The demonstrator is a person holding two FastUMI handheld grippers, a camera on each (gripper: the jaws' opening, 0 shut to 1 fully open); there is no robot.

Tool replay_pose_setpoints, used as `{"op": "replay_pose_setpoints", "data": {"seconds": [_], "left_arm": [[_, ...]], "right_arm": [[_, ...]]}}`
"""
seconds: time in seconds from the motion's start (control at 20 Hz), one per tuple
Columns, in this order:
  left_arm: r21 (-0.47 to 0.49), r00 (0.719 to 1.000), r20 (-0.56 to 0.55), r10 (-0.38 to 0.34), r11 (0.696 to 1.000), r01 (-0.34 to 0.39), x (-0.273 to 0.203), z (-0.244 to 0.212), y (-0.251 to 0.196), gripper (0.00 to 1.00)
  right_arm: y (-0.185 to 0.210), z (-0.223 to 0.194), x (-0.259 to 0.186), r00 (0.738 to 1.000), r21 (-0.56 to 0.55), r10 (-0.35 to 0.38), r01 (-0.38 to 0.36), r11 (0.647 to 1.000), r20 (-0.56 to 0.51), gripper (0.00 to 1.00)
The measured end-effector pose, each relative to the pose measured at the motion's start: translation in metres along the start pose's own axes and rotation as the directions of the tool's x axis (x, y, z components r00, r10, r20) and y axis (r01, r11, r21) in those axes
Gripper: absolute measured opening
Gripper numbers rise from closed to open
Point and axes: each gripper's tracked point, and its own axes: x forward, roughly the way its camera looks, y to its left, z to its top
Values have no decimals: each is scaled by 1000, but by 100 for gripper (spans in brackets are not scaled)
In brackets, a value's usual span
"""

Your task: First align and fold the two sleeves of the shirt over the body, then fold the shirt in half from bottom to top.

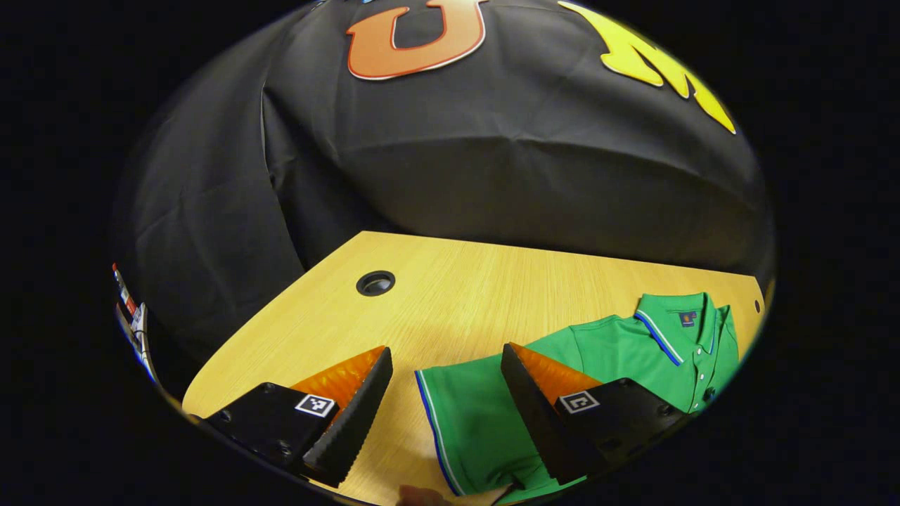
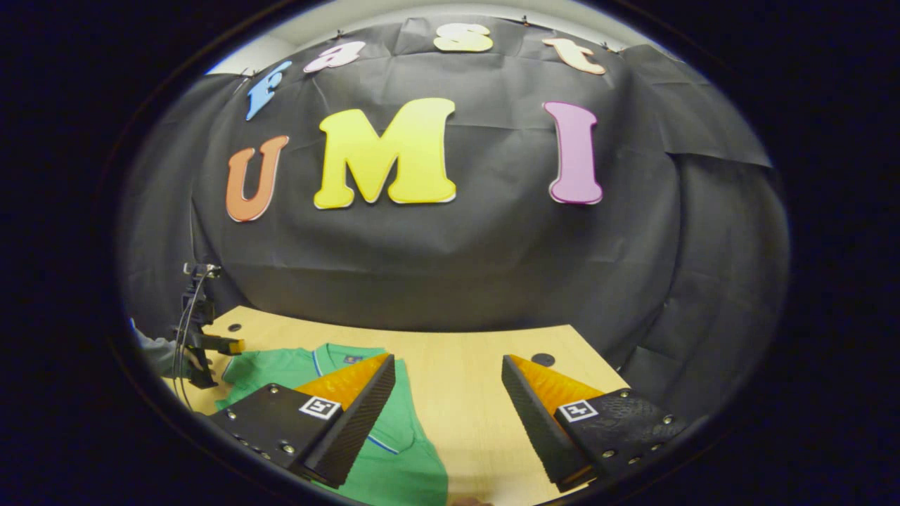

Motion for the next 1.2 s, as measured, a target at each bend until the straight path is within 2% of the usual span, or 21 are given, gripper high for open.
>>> {"op": "replay_pose_setpoints", "data": {"seconds": [0.25,0.5,0.6,0.7,0.75,0.85,1.0,1.2], "left_arm": [[-17,995,-104,3,1000,-5,13,-23,2,99],[7,994,-112,-4,1000,5,10,-23,0,100],[-10,989,-132,-68,998,67,8,-25,-8,100],[14,984,-156,-88,996,92,5,-23,-15,79],[31,981,-162,-103,994,109,5,-26,-18,55],[26,987,-133,-88,995,92,4,-22,-18,7],[20,989,-126,-81,996,84,3,-23,-17,4],[54,986,-119,-114,991,121,0,-20,-24,3]], "right_arm": [[-21,-2,-4,999,52,-45,45,998,-8,96],[-29,-10,-6,998,90,-59,62,994,-32,96],[-29,-14,-5,997,112,-58,63,992,-46,96],[-30,-16,-5,997,116,-58,64,991,-54,96],[-31,-17,-5,997,116,-59,66,991,-59,96],[-34,-13,-7,997,121,-57,63,991,-54,96],[-42,-8,-9,996,109,-75,79,991,-43,96],[-44,-11,-9,995,120,-86,92,988,-52,96]]}}
